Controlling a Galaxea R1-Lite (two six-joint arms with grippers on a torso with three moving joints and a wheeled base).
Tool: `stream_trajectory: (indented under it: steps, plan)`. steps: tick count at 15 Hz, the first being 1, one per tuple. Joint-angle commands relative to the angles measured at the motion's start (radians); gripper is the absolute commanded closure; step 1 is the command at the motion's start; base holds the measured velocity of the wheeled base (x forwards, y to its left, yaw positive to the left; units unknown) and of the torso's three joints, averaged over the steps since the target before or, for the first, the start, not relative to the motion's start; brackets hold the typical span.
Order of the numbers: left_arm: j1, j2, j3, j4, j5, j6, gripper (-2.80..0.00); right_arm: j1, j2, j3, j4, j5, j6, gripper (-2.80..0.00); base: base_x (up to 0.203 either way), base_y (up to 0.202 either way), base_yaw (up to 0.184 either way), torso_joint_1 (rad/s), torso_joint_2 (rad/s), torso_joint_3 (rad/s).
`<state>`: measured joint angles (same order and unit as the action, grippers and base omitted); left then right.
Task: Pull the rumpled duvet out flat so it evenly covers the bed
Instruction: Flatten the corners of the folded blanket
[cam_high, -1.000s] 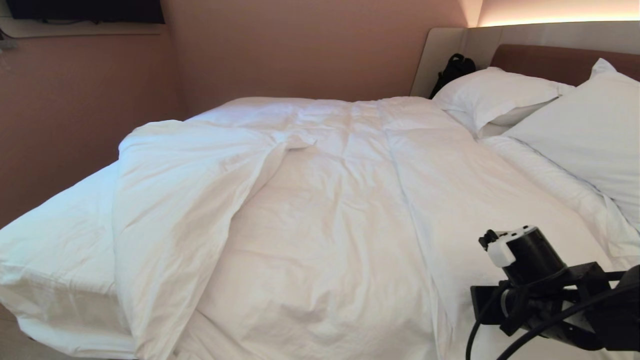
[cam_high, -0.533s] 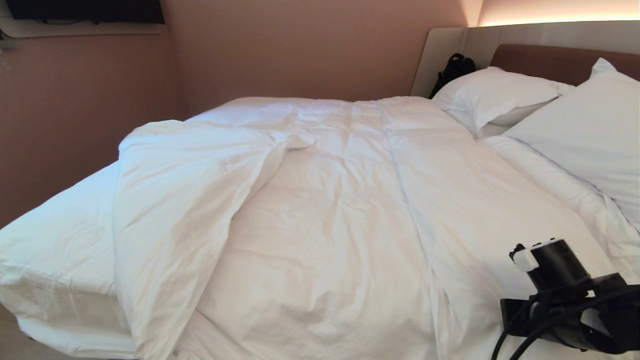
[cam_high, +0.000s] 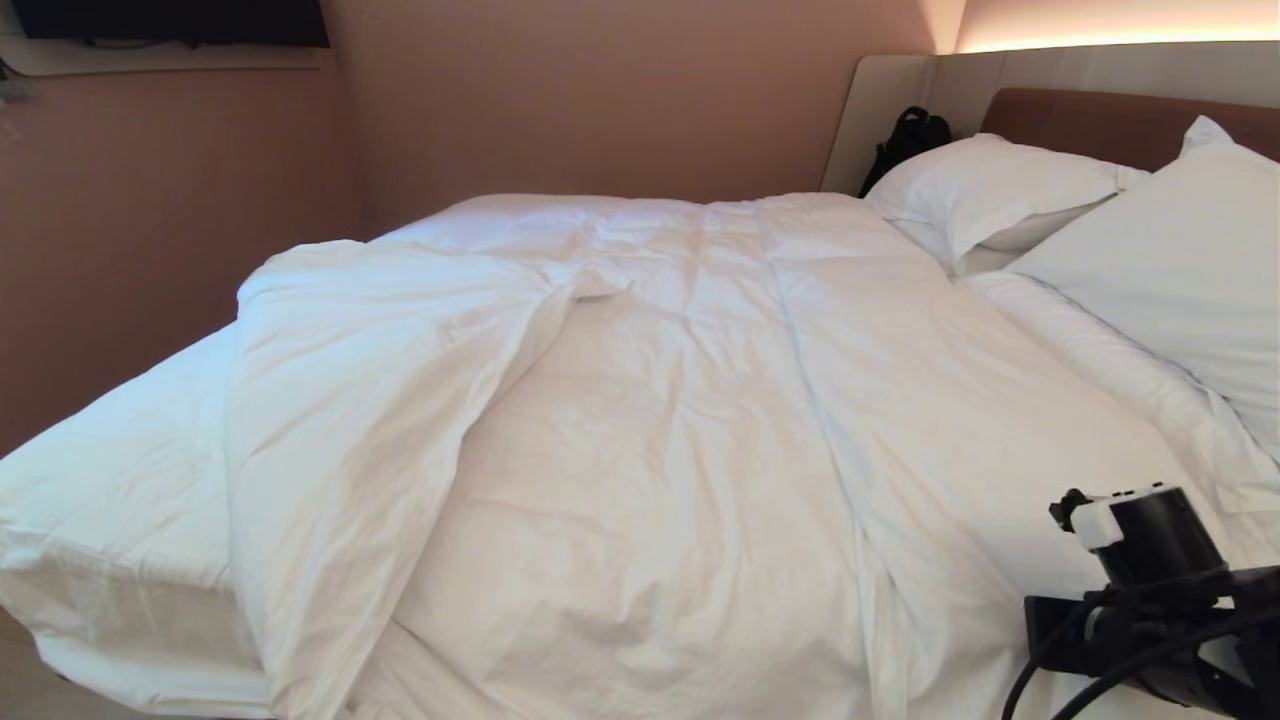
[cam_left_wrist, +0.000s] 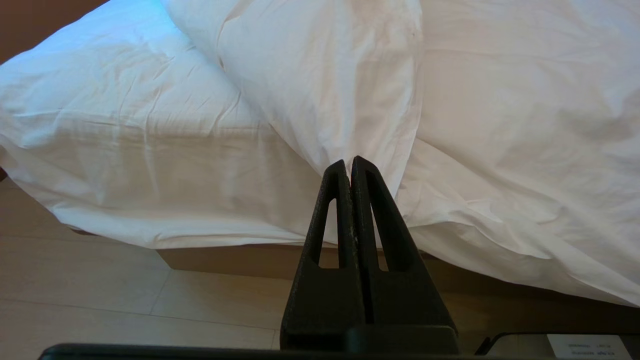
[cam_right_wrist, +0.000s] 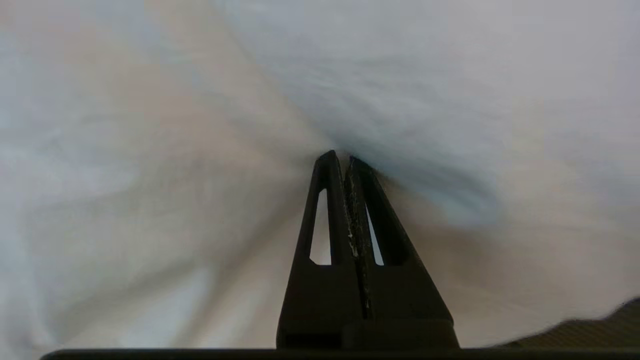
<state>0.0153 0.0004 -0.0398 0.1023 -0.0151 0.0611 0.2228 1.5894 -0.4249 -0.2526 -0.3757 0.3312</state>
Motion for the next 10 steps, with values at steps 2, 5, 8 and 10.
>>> stream_trajectory:
  steps: [2,5,8,10]
  plan:
    - [0.000,0.001,0.000,0.000,0.000,0.000,0.00,0.001,-0.079,0.030,0.019,0.000,-0.009,0.00,0.000,0.000,0.000,0.000,0.00,0.000]
    - [0.000,0.000,0.000,0.000,0.000,0.000,0.00,0.026,-0.179,0.030,0.052,0.003,-0.017,0.00,0.000,0.000,0.000,0.000,0.00,0.000]
    - [0.000,0.001,0.000,0.000,0.000,0.000,0.00,0.053,-0.307,-0.050,0.229,0.008,-0.017,0.00,0.000,0.000,0.000,0.000,0.00,0.000]
    - [0.000,0.000,0.000,0.000,0.000,0.000,0.00,0.048,-0.354,-0.088,0.292,0.007,-0.017,0.00,0.000,0.000,0.000,0.000,0.00,0.000]
